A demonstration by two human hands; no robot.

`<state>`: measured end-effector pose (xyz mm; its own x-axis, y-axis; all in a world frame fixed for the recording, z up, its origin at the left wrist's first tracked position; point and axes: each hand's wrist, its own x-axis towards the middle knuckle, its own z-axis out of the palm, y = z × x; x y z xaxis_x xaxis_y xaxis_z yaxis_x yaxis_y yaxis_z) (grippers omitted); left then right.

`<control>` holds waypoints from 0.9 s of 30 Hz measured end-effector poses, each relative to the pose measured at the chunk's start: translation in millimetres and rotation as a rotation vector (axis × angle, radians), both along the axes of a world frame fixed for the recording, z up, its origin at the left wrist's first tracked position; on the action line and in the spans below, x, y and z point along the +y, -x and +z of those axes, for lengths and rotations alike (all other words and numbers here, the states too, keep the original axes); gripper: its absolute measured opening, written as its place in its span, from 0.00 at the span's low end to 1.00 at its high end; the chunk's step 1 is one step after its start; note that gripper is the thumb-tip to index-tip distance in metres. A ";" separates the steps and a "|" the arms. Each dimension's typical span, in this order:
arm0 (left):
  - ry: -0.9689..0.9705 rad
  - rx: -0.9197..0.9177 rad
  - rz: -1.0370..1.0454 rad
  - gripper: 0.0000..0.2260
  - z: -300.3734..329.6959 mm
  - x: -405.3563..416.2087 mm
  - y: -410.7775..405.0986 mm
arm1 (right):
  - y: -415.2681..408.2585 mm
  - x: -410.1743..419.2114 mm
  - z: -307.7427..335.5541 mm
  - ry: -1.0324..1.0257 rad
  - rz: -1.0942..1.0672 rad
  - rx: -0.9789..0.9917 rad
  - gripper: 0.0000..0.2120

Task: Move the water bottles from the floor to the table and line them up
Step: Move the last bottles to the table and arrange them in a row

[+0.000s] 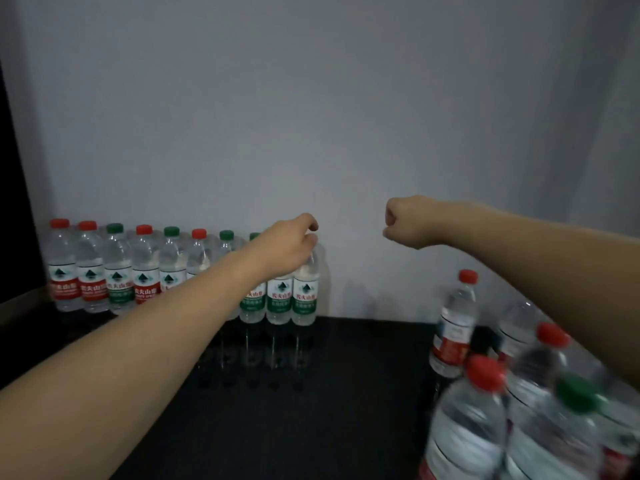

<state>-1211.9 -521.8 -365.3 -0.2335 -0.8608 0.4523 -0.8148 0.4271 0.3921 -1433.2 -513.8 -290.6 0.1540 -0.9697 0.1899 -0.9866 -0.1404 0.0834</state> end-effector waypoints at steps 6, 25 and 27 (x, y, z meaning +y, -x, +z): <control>-0.268 -0.105 -0.165 0.10 29.9 90.1 68.0 | 70.1 97.0 -8.0 -0.117 -0.098 0.065 0.13; -0.223 -0.538 -0.213 0.17 -7.1 158.9 179.2 | 134.6 156.7 -64.1 -0.660 -0.181 -0.057 0.19; -0.204 -0.574 -0.210 0.16 -6.7 156.4 177.7 | 135.5 156.0 -64.4 -0.632 -0.128 -0.050 0.19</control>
<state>-1389.5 -365.4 -372.0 -0.5628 -0.8257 0.0376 -0.8261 0.5634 0.0088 -1568.7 -357.8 -355.0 0.0351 -0.9068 -0.4201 -0.9993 -0.0277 -0.0236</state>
